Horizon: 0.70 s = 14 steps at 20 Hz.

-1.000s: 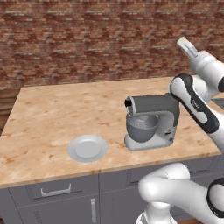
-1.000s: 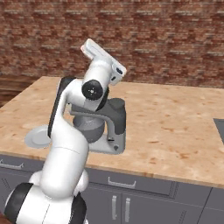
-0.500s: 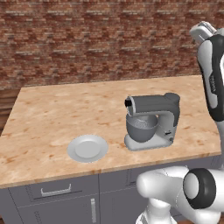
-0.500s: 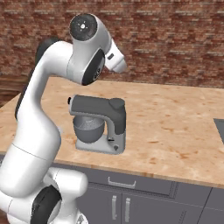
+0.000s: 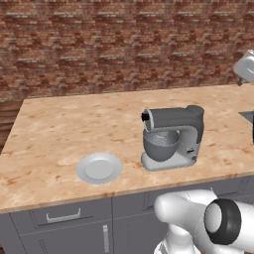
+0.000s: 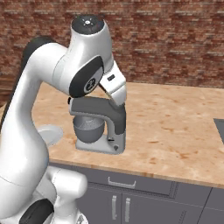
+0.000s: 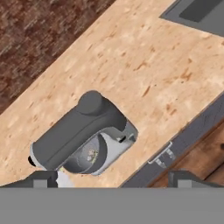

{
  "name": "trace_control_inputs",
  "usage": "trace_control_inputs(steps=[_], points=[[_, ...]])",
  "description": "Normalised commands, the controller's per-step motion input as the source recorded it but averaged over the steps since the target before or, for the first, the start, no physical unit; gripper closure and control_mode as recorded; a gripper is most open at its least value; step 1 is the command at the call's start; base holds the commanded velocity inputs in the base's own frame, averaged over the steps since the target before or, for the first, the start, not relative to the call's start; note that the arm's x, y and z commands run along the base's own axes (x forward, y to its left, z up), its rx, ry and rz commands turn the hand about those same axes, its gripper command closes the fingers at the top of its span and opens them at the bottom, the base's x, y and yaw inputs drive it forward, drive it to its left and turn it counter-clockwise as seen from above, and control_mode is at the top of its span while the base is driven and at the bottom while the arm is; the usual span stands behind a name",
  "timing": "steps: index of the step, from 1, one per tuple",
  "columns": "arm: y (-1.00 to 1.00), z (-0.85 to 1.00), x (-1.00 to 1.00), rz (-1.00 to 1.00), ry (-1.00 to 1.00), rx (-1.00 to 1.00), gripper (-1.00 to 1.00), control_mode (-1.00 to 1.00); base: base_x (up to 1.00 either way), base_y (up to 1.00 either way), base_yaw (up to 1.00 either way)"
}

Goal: Add butter and sugar cubes to the stand mixer bowl and then turn on the stand mixer to begin making frosting.

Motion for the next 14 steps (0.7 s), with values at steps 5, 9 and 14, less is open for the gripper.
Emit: trace_control_inputs(steps=[5,9,14], points=[[0.0,-0.88,-0.72,0.06,0.0,0.0,-1.0,-1.0,0.0,0.0,0.0],[0.0,-0.52,-0.09,0.08,0.0,-0.03,-1.0,-1.0,0.0,0.0,0.0],[0.0,-0.32,0.22,0.08,0.09,-0.09,-1.0,-1.0,0.0,0.0,0.0]])
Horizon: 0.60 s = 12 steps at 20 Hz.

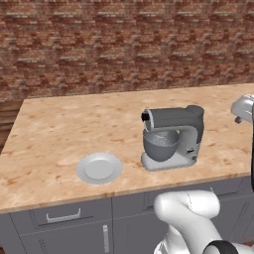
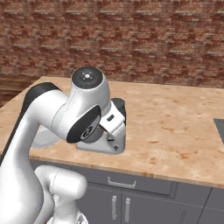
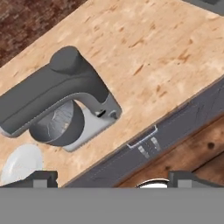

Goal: Add butter and sugar cubes to the stand mixer bowl and then turn on the stand mixer to begin making frosting.

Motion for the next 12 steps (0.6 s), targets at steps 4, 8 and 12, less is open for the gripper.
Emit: trace_control_inputs(steps=[4,8,12], points=[[0.0,-0.5,0.48,0.11,0.22,-0.06,-1.0,-1.0,0.0,0.0,0.0],[0.0,-0.8,0.08,0.19,0.12,0.02,-1.0,-1.0,0.0,0.0,0.0],[-0.03,-0.77,0.0,0.24,0.01,0.16,-1.0,-1.0,0.0,0.0,0.0]])
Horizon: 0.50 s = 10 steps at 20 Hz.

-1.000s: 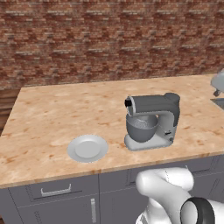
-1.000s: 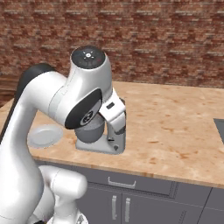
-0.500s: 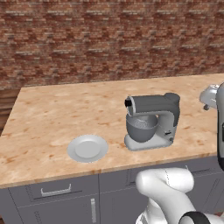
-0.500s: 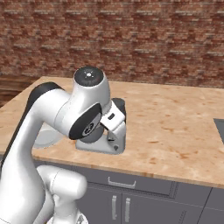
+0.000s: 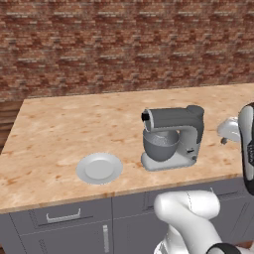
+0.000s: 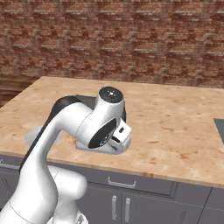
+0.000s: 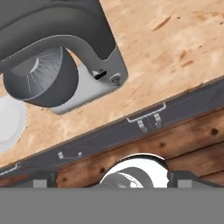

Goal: Add butter and sugar cubes to the stand mixer bowl and then turn on the stand mixer to begin making frosting.

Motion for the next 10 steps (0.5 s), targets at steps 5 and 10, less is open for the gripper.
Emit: trace_control_inputs(steps=[5,10], points=[[0.06,-0.28,0.0,0.19,0.0,0.05,-1.0,-1.0,0.0,0.0,0.0],[0.17,0.01,0.05,0.05,0.03,-0.22,-1.0,-1.0,0.0,0.0,0.0]])
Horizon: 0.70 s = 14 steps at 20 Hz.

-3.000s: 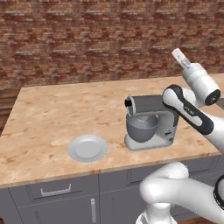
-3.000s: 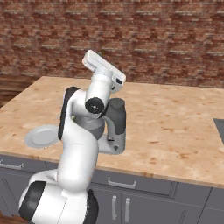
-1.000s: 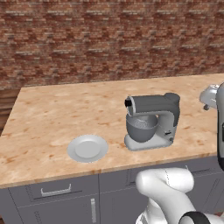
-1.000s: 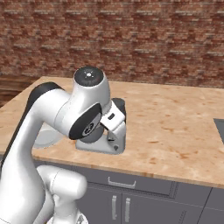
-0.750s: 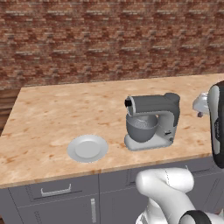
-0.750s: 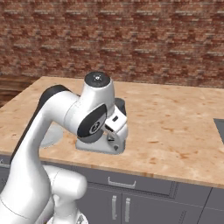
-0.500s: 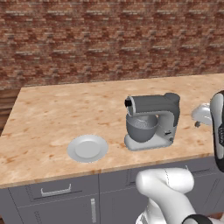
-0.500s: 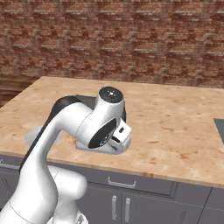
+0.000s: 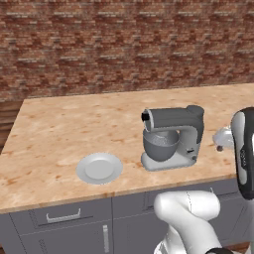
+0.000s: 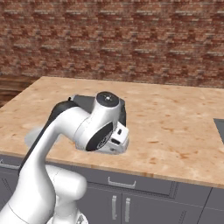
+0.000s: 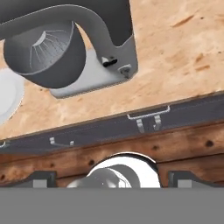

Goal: Add butter and sugar cubes to the stand mixer bowl and then turn on the stand mixer to begin making frosting.

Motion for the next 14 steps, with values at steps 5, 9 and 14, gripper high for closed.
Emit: trace_control_inputs(steps=[5,9,14], points=[[0.07,-0.13,0.15,0.07,0.04,-0.26,-1.0,-1.0,0.0,0.0,0.0],[0.08,-0.37,0.46,0.08,0.16,-0.19,-1.0,-1.0,0.0,0.0,0.0],[0.0,-0.36,0.47,0.13,0.13,-0.11,-1.0,-1.0,0.0,0.0,0.0]])
